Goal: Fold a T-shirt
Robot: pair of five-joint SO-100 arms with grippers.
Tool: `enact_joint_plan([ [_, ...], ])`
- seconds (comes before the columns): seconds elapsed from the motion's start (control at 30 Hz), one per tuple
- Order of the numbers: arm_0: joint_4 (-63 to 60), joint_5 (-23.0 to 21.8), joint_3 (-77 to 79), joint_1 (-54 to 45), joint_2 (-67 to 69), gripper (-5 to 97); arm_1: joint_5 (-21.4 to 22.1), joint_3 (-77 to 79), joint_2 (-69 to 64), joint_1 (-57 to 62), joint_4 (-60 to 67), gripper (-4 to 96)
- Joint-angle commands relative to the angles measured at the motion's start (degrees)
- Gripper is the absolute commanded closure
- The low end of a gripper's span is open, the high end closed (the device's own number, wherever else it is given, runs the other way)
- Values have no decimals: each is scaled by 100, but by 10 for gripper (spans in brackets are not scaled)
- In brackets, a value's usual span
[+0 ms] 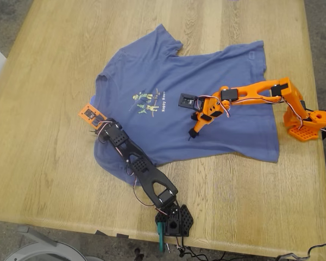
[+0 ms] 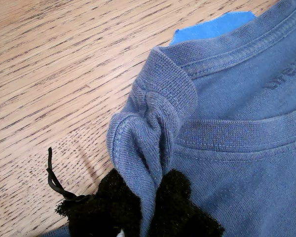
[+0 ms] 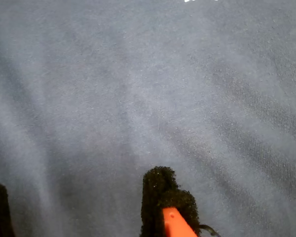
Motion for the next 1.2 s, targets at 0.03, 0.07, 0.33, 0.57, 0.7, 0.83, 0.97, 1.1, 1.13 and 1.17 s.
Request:
enact_joint_plan([
  [0.03, 167, -44, -246, 501, 70, 918, -26, 26, 88, 79, 44, 514],
  [0.07, 176, -44, -237, 501, 88, 918, -26, 53, 88, 123, 79, 516],
  [0.33, 343, -44, -237, 562, 334, 918, 26, 545, -26, 413, -422, 521],
  [0.57, 642, -44, -237, 615, 677, 918, 149, 615, -519, 501, -967, 531],
  [0.7, 747, -44, -237, 677, 879, 918, 193, 202, -1037, 562, -1160, 544],
  [0.83, 870, -53, -237, 756, 1072, 918, 281, -369, -1591, 580, -1107, 559],
  [0.97, 1002, -62, -237, 817, 1248, 918, 334, -861, -2136, 554, -1116, 578],
  [1.1, 1151, -62, -246, 835, 1424, 918, 325, -1283, -2522, 519, -984, 626],
  [1.13, 1195, -62, -246, 844, 1485, 918, 325, -1354, -2566, 501, -905, 627],
  [1.17, 1230, -62, -246, 853, 1547, 918, 334, -1397, -2593, 483, -826, 626],
])
